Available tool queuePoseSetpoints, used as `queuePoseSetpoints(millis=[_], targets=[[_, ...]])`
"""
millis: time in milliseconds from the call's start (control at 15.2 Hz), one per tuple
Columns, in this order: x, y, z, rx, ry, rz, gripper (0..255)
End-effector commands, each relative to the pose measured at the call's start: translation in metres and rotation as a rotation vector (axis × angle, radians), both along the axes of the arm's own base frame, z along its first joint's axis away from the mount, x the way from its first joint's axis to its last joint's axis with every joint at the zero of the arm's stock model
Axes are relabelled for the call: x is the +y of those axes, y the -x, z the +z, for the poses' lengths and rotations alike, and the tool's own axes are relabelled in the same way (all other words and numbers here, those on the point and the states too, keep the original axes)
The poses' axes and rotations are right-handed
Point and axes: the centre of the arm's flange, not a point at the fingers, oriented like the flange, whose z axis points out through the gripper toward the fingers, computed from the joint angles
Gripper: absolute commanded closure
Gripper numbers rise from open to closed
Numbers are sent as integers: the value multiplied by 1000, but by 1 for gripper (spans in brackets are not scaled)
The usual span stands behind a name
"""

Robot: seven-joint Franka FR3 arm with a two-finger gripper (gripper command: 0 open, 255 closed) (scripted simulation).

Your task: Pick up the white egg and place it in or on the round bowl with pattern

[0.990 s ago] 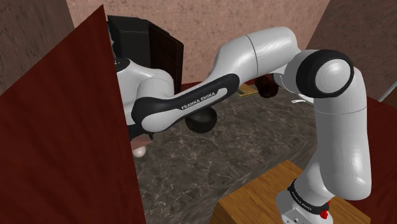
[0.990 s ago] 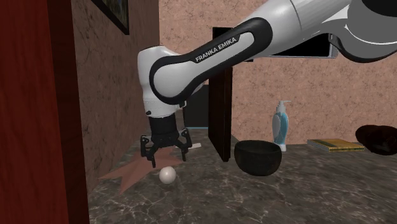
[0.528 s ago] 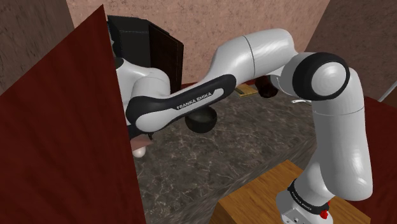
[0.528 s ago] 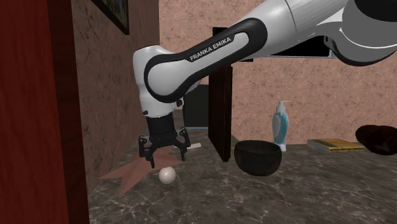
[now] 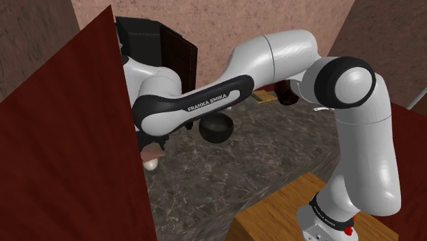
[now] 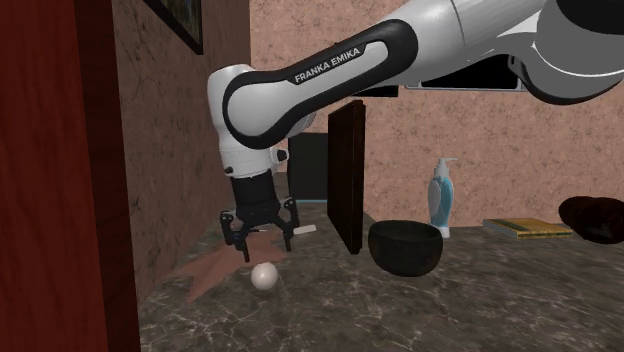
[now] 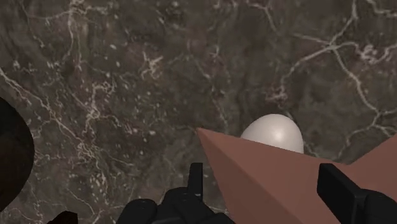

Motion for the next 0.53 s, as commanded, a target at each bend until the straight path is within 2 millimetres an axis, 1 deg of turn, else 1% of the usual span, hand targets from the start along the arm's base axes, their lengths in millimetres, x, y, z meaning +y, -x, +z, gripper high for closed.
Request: queuePoseSetpoints(millis=[0,198,264,330,462], targets=[[-4,-1,5,10,12,-5,255],[-4,-1,21,10,12,-5,255],[-3,0,18,6,8,-4,255],[-3,0,18,6,8,-4,0],[0,34,-6,-162,-42,-133,0]])
